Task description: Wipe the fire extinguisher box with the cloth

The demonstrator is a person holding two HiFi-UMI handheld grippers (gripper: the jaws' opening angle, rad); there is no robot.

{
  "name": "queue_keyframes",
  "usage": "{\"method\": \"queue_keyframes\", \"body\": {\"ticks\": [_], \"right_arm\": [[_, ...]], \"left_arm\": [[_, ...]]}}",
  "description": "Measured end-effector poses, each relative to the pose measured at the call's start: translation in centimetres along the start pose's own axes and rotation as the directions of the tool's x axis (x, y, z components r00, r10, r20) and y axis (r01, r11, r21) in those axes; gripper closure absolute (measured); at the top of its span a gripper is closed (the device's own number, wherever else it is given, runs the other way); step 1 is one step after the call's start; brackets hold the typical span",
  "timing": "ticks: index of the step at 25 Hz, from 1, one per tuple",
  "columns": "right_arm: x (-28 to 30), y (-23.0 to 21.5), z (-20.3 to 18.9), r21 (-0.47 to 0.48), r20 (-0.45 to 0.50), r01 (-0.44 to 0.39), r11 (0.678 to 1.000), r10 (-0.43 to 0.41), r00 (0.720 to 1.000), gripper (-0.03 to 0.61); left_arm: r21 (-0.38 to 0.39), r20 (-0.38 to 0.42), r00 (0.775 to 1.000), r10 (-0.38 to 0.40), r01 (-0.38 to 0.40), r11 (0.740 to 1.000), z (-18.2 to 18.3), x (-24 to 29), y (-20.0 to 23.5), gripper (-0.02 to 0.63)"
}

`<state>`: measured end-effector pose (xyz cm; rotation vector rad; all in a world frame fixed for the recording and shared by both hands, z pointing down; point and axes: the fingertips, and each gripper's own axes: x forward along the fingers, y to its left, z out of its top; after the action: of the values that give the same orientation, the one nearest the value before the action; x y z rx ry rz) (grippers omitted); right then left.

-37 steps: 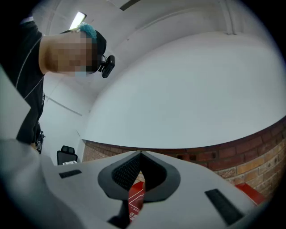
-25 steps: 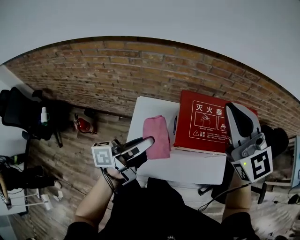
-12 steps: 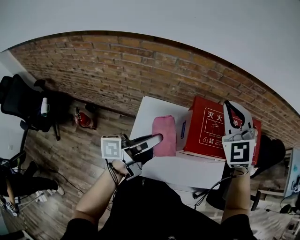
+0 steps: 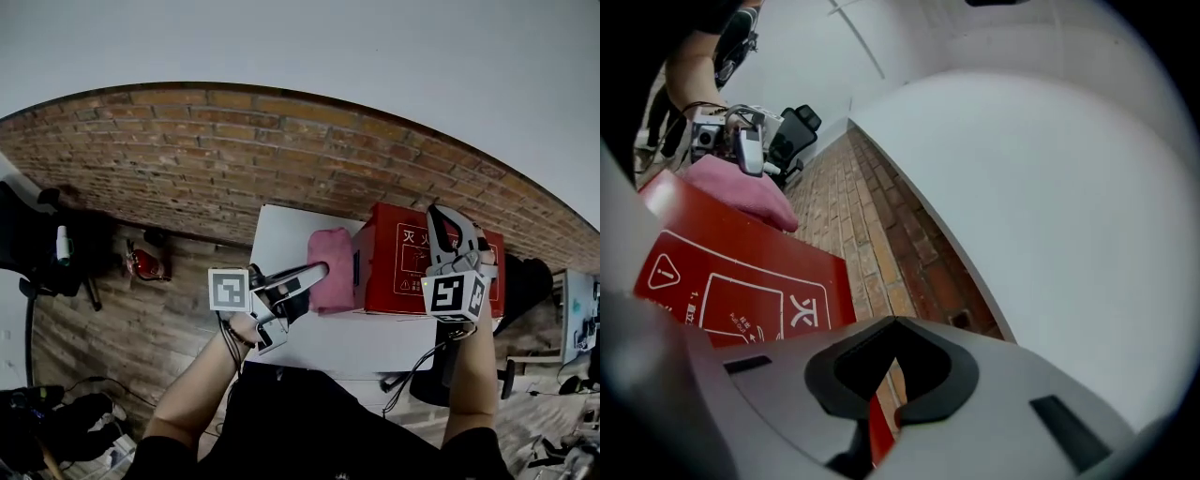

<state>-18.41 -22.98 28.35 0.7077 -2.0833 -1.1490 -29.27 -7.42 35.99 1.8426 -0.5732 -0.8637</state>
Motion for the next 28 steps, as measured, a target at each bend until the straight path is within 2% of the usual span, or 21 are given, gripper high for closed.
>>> {"method": "queue_keyframes", "body": {"ticks": [5, 12, 18, 28], "right_arm": [[0.5, 0.7, -0.2, -0.05, -0.031, -0.019, 0.999, 0.018, 0.999, 0.557], [0.9, 0.9, -0.4, -0.046, -0.047, -0.049, 0.998, 0.046, 0.998, 0.557], [1.0, 2.0, -0.2, -0.053, -0.062, -0.117, 0.992, 0.114, 0.992, 0.557], [1.4, 3.0, -0.2, -0.056, -0.066, -0.185, 0.981, 0.181, 0.981, 0.558]], "left_arm": [[-0.03, -0.015, 1.0, -0.012, 0.012, 0.999, 0.8, 0.5, 1.4, 0.541], [-0.06, -0.025, 0.999, -0.043, 0.041, 0.997, 1.9, 1.6, 2.9, 0.541], [-0.11, -0.039, 0.997, -0.073, 0.068, 0.992, 2.6, 3.2, 3.5, 0.541], [-0.146, -0.062, 0.991, -0.12, 0.11, 0.983, 2.7, 5.2, 3.7, 0.541]]}}
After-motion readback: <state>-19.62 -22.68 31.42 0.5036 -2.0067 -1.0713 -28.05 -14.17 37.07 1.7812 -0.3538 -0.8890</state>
